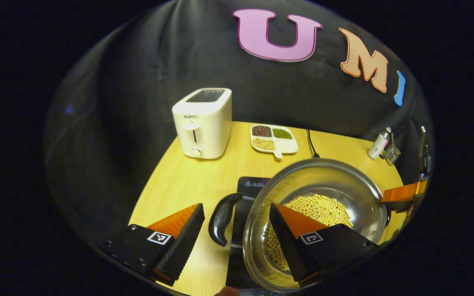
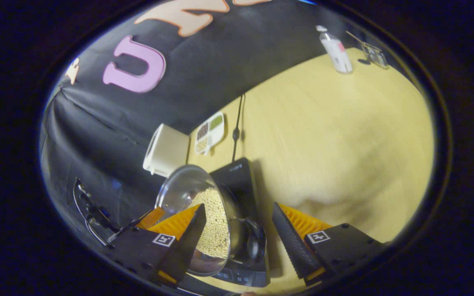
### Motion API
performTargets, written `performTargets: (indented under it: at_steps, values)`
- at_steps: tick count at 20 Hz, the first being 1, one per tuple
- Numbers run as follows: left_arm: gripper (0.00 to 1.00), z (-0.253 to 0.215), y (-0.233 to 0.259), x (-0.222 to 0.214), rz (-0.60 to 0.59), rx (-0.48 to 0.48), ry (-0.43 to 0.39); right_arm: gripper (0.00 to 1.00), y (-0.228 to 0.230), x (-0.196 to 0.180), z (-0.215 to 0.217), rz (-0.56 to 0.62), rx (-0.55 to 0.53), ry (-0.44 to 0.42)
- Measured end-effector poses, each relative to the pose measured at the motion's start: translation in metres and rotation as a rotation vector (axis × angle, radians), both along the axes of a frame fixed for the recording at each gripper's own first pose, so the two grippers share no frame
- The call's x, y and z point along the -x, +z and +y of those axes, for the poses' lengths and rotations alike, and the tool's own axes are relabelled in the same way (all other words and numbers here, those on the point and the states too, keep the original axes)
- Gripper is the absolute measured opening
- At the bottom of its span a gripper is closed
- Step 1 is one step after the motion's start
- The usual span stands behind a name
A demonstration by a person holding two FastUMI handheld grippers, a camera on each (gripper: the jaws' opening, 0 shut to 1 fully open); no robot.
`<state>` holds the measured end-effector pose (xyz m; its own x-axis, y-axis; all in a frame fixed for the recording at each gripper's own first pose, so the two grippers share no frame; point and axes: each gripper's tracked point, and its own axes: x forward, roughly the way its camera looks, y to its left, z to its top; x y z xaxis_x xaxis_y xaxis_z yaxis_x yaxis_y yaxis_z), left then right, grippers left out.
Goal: First push the handle of the pot to place it horizontally, then grasp the pot with both hands and set it on the induction cooktop.
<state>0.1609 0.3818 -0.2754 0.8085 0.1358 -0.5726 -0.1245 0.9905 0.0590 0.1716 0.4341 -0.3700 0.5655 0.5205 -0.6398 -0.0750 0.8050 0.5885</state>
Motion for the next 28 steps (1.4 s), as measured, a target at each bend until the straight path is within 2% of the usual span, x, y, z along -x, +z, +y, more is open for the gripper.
performTargets:
  at_steps: [2,6,7,9,16,19,20,21,22,23,24,25,27,28]
  values:
    - [0.97,-0.007,0.018,-0.001,-0.047,-0.028,0.016,0.92,0.020,-0.003,-0.029,-0.061,0.023,-0.044]
    - [0.97,-0.037,0.046,0.002,-0.095,-0.067,-0.008,0.92,0.051,-0.001,-0.089,-0.169,0.109,-0.106]
    - [0.97,-0.052,0.053,0.003,-0.109,-0.061,-0.018,0.99,0.056,0.003,-0.101,-0.191,0.130,-0.112]
    - [0.97,-0.074,0.068,0.012,-0.128,-0.052,-0.028,0.99,0.067,0.009,-0.123,-0.231,0.165,-0.112]
    - [0.96,-0.187,0.148,0.049,-0.265,-0.108,-0.072,0.99,0.145,0.032,-0.196,-0.432,0.237,-0.075]
    - [0.96,-0.237,0.186,0.063,-0.348,-0.119,-0.053,1.00,0.192,0.036,-0.242,-0.533,0.262,-0.090]
    - [0.94,-0.254,0.199,0.066,-0.373,-0.111,-0.041,0.92,0.206,0.036,-0.259,-0.567,0.282,-0.096]
    - [0.96,-0.271,0.211,0.073,-0.399,-0.100,-0.032,0.92,0.220,0.039,-0.279,-0.605,0.312,-0.107]
    - [0.96,-0.287,0.223,0.077,-0.428,-0.092,-0.027,0.92,0.236,0.041,-0.298,-0.643,0.342,-0.117]
    - [0.96,-0.302,0.234,0.080,-0.457,-0.088,-0.028,1.00,0.252,0.046,-0.314,-0.679,0.360,-0.119]
    - [0.96,-0.317,0.242,0.084,-0.479,-0.089,-0.031,0.99,0.268,0.050,-0.329,-0.706,0.363,-0.122]
    - [0.94,-0.329,0.249,0.088,-0.498,-0.098,-0.038,0.92,0.282,0.059,-0.339,-0.729,0.358,-0.123]
    - [0.96,-0.353,0.261,0.099,-0.534,-0.129,-0.050,0.92,0.306,0.072,-0.359,-0.789,0.349,-0.134]
    - [0.96,-0.364,0.267,0.104,-0.557,-0.143,-0.054,0.99,0.317,0.078,-0.370,-0.822,0.342,-0.140]
